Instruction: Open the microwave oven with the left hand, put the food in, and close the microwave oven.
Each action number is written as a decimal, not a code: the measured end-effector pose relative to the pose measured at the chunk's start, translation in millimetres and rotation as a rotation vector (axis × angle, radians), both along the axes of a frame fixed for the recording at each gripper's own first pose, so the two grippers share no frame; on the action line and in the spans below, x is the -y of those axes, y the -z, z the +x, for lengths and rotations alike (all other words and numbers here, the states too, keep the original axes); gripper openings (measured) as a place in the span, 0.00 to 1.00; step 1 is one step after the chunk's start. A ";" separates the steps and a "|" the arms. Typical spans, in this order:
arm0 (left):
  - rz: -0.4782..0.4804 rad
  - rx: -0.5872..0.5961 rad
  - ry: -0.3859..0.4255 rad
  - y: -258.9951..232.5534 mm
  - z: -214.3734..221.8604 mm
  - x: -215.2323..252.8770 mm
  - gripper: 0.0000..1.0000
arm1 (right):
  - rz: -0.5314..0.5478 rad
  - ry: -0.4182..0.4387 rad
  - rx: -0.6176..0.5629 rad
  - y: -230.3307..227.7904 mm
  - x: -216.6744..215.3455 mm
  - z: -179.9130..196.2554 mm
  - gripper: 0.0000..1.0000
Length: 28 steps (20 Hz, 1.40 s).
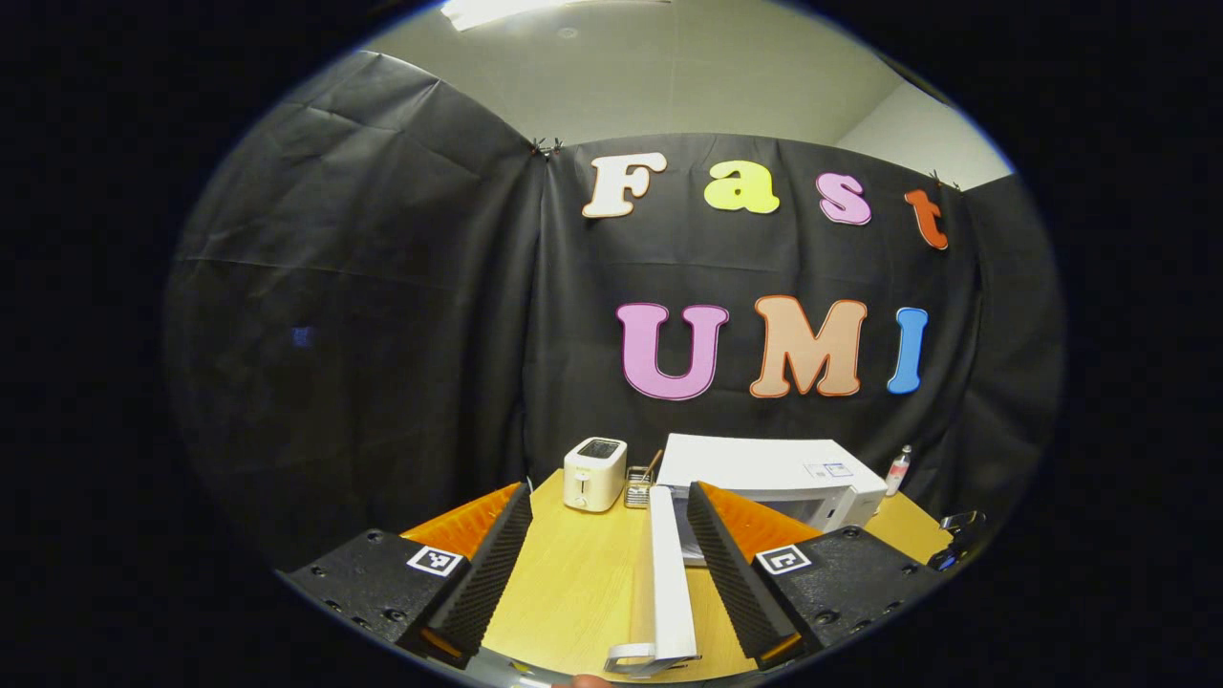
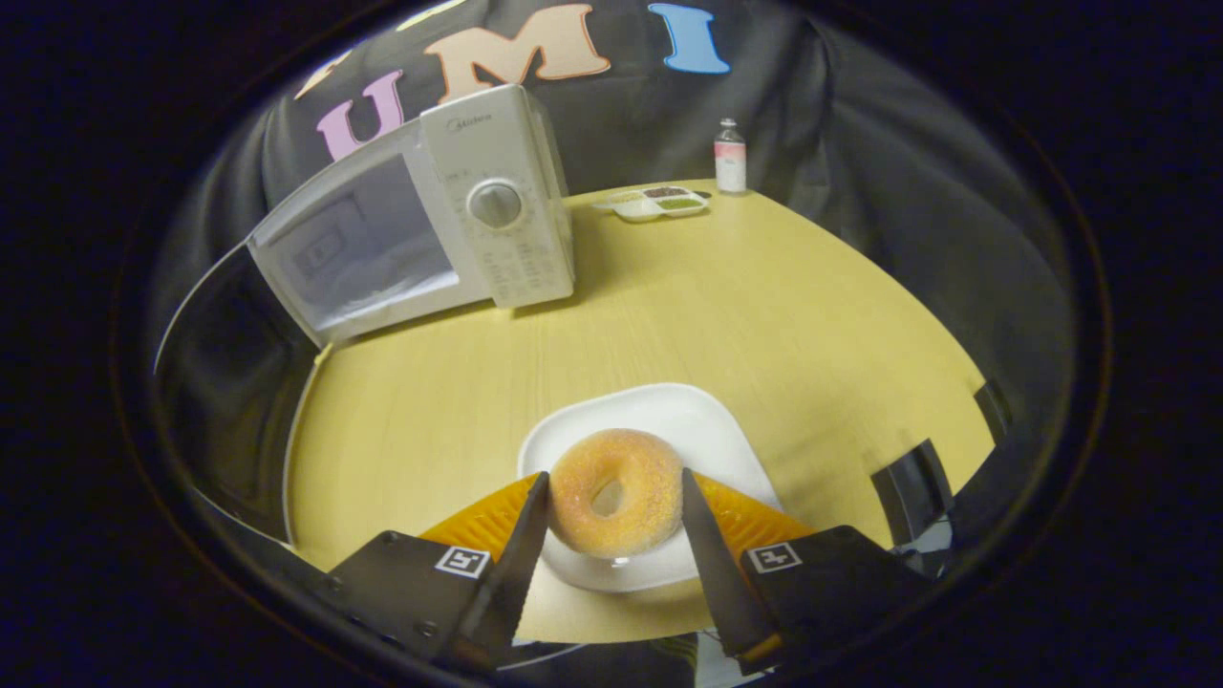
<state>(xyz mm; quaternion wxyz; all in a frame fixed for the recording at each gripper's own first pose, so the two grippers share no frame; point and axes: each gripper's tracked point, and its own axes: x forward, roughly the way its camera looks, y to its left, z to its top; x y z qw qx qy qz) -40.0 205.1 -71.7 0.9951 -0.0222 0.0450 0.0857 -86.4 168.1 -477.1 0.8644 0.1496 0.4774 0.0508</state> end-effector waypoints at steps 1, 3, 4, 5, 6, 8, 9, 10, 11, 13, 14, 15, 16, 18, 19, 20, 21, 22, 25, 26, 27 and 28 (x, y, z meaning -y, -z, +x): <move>-0.003 0.003 -0.002 -0.4 -0.4 0.1 0.96 | 0.037 0.007 0.000 -5.5 -9.0 3.9 0.77; 0.000 0.002 -0.010 0.3 -3.1 -3.3 0.94 | 0.114 0.024 -0.007 -13.9 -30.2 11.2 0.77; 0.003 0.004 -0.016 -0.6 -3.8 -5.7 0.94 | 0.156 0.039 -0.020 -18.0 -40.8 14.3 0.77; 0.007 0.003 -0.023 -2.0 -5.2 -6.7 0.96 | 0.200 0.055 -0.038 -21.5 -52.4 15.8 0.77; 0.010 0.007 -0.029 -1.4 -6.6 -8.3 0.94 | 0.248 0.069 -0.054 -26.7 -64.8 18.9 0.77; 0.018 0.000 -0.042 -0.5 -10.4 -11.1 0.95 | 0.317 0.080 -0.058 -37.3 -88.7 27.5 0.77; 0.017 -0.002 -0.048 -0.4 -12.3 -11.8 0.96 | 0.344 0.082 -0.049 -45.3 -97.4 32.9 0.76; 0.014 -0.001 -0.051 -1.5 -12.3 -11.9 0.94 | 0.376 0.090 -0.036 -52.5 -108.2 40.0 0.76; 0.011 -0.003 -0.054 -0.7 -12.9 -11.9 0.94 | 0.406 0.097 -0.029 -57.9 -119.4 48.4 0.76; 0.006 -0.011 -0.056 4.0 -14.3 -11.1 0.96 | 0.460 0.129 -0.014 -64.5 -142.9 67.3 0.76; 0.000 -0.015 -0.057 6.2 -13.7 -11.1 0.96 | 0.484 0.148 -0.009 -66.7 -155.2 77.4 0.76; -0.007 -0.027 -0.061 9.8 -14.4 -11.4 0.94 | 0.507 0.166 -0.006 -68.5 -165.9 86.6 0.76; -0.015 -0.033 -0.064 11.8 -14.2 -11.5 0.96 | 0.524 0.187 -0.010 -69.2 -176.4 94.7 0.76; -0.014 -0.046 -0.068 13.6 -15.1 -12.6 0.96 | 0.569 0.236 -0.016 -72.0 -195.0 111.3 0.76; 0.001 -0.058 -0.071 13.9 -15.7 -14.3 0.96 | 0.586 0.259 -0.017 -72.9 -203.7 118.7 0.76; 0.020 -0.069 -0.070 14.8 -16.2 -15.6 0.96 | 0.597 0.280 -0.013 -73.2 -210.1 126.3 0.76; 0.034 -0.076 -0.065 14.1 -16.2 -15.1 0.96 | 0.603 0.298 -0.006 -71.6 -217.1 134.1 0.75; 0.050 -0.076 -0.061 12.1 -15.7 -14.8 0.96 | 0.602 0.321 0.000 -68.5 -222.0 141.9 0.81; 0.052 -0.083 -0.068 13.3 -13.0 -17.0 0.94 | 0.626 0.416 0.011 -66.0 -239.6 169.7 0.81; 0.046 -0.087 -0.079 13.1 -14.9 -18.6 0.96 | 0.628 0.439 0.011 -63.8 -243.1 176.5 0.81; 0.044 -0.085 -0.086 11.3 -16.8 -19.3 0.96 | 0.639 0.466 0.013 -65.0 -248.1 184.9 0.81; 0.051 -0.084 -0.095 10.8 -18.0 -20.8 0.96 | 0.643 0.486 0.015 -66.6 -251.6 192.5 0.75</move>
